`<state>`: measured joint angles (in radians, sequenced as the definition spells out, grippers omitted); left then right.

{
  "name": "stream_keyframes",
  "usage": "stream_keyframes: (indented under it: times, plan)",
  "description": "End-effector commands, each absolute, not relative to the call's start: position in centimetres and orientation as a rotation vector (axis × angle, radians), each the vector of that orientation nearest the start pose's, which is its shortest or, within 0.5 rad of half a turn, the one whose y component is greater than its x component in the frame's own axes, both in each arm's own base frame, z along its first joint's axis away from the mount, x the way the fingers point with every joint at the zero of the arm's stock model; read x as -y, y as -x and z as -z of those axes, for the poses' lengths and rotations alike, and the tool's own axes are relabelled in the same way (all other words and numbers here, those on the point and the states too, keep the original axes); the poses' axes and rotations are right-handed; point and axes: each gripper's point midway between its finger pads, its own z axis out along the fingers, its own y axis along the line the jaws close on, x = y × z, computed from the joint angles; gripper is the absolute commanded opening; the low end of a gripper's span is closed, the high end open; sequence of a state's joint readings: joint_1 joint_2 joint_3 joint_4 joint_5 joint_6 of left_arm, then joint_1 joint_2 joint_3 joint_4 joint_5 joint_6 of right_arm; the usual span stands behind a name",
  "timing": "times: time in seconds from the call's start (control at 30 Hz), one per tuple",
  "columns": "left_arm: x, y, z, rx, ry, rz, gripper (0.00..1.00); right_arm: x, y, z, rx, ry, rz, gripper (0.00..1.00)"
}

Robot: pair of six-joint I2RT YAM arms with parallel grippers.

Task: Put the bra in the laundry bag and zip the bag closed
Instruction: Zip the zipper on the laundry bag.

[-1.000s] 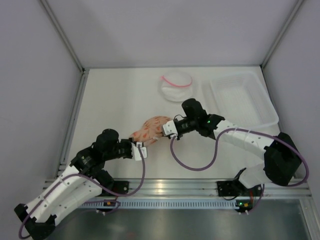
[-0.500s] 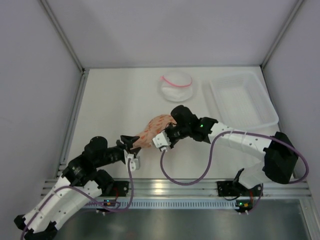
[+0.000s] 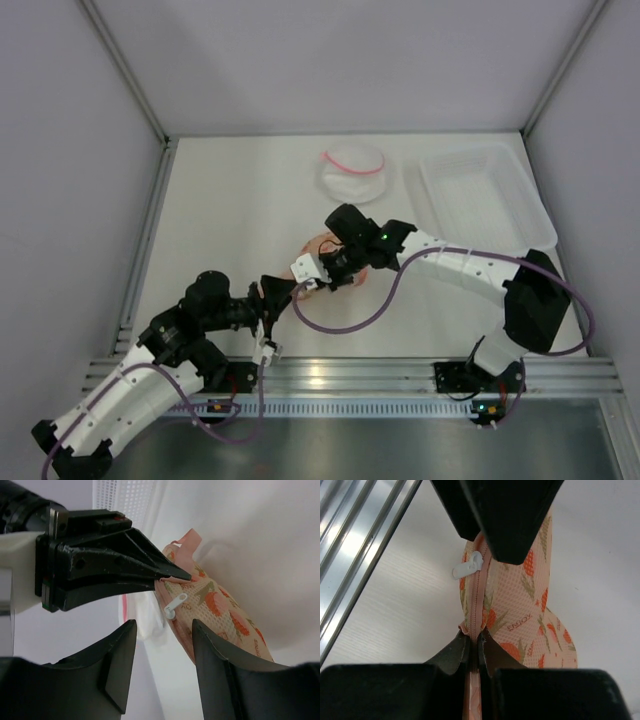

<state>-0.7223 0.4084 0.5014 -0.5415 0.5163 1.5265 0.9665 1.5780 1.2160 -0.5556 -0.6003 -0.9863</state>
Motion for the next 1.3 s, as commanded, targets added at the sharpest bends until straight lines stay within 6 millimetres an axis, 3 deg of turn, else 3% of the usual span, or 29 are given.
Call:
stream_keyframes:
  times: [0.0,0.57,0.77,0.93,1.27]
  plan:
    - [21.0,-13.5,-21.0,-0.300,-1.863,-0.045,0.54,-37.8,-15.7,-16.3,-1.158,2.100,-0.861,0.00]
    - [22.2,-14.3,-19.0,-0.189,-1.957,-0.071,0.40,-37.9,-15.7,-16.8,-1.198,2.063,-0.966,0.00]
    - [22.5,-14.7,-19.7,-0.198,-1.943,-0.075,0.23,-37.9,-15.7,-16.5,-1.208,2.068,-0.976,0.00]
    - [22.6,-14.4,-20.5,-0.204,-1.916,-0.051,0.00,-38.0,-16.1,-16.0,-1.247,2.053,-0.962,0.00]
    - [22.2,-14.1,-21.8,-0.302,-1.856,0.000,0.00,-38.0,-19.6,-15.9,-1.406,1.870,-0.926,0.00]
